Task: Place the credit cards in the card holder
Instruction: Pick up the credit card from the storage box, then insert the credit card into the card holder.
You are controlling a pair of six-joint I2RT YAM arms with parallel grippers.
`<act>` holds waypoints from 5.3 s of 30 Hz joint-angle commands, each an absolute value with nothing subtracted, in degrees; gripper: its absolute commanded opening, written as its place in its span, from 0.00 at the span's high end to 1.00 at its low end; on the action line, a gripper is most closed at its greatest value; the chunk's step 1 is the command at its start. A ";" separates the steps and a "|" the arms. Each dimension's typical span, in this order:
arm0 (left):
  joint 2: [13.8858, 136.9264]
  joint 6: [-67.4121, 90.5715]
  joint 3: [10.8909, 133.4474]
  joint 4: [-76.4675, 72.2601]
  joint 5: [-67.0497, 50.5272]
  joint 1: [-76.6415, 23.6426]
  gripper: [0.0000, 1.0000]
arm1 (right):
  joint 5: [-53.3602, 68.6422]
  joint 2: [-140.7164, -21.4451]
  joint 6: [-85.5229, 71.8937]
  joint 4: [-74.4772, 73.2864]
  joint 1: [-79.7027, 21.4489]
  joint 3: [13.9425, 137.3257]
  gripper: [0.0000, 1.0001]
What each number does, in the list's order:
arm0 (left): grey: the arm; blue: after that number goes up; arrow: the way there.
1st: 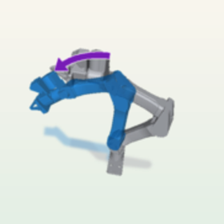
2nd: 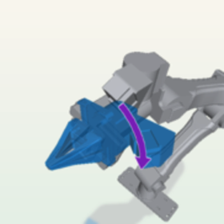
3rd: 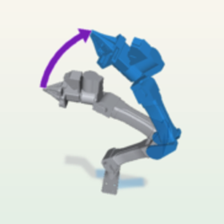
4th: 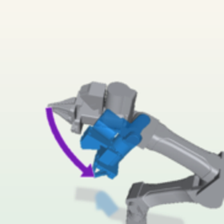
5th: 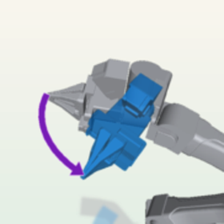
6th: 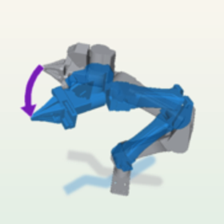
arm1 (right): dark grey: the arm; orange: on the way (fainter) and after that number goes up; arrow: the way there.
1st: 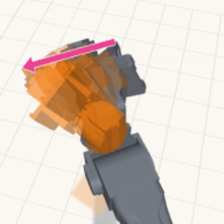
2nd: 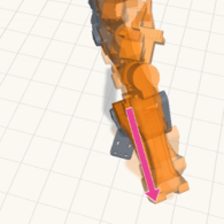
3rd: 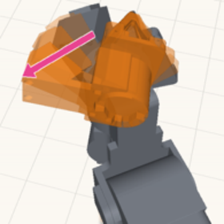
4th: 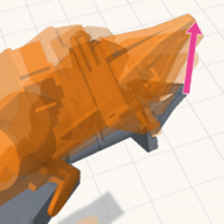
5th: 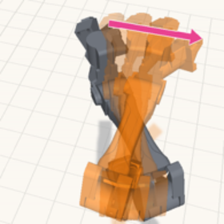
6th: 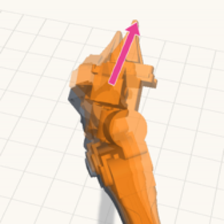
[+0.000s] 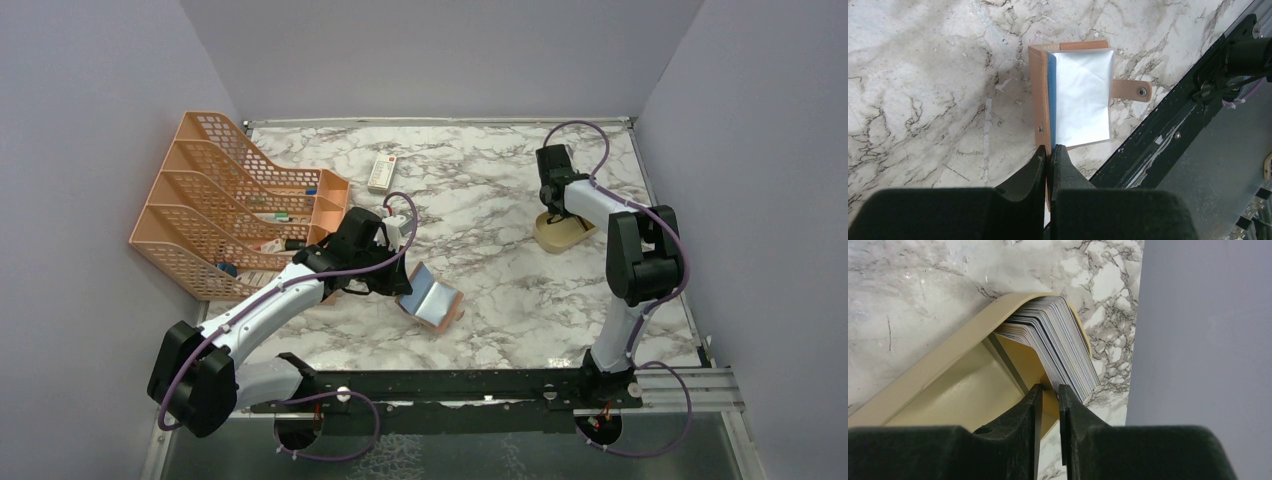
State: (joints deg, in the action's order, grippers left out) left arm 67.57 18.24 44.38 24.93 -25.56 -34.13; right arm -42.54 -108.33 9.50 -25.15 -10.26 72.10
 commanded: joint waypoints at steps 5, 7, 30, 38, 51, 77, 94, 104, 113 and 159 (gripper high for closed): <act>68.60 18.02 45.44 23.17 -28.23 -33.76 1.00 | -40.27 -107.56 4.18 -31.65 -10.04 77.02 0.90; 69.08 18.31 45.52 23.18 -27.70 -33.75 1.00 | -39.61 -107.94 2.95 -33.94 -10.15 78.19 0.92; 77.76 30.24 49.17 15.51 -23.66 -33.75 1.00 | -21.99 -90.73 -8.04 -47.24 -15.32 83.21 0.99; 85.77 38.76 50.17 7.46 -26.04 -33.97 1.00 | -8.46 -81.66 -10.12 -40.70 -20.84 75.28 0.99; 92.19 50.53 43.94 -10.33 -23.82 -35.05 1.00 | 27.74 -67.59 -19.97 -23.70 -24.16 52.60 0.99; 86.68 51.18 33.71 -13.02 -19.92 -37.09 0.73 | 24.93 -75.64 -33.40 -5.12 -26.72 33.38 0.99; 83.82 47.34 33.38 -8.34 -18.14 -37.09 0.89 | 27.20 -78.69 -34.36 -5.12 -25.42 33.51 0.99; 83.62 46.76 31.51 -8.31 -17.43 -37.13 1.00 | 33.15 -79.74 -38.41 -1.65 -23.09 32.28 0.99; 84.51 45.63 31.09 -8.03 -17.17 -37.09 1.00 | 35.73 -83.17 -40.67 2.28 -22.67 31.84 0.99; 85.10 51.62 26.83 -15.28 -21.01 -37.44 1.00 | 31.59 -89.43 -42.16 9.58 -22.65 29.93 0.99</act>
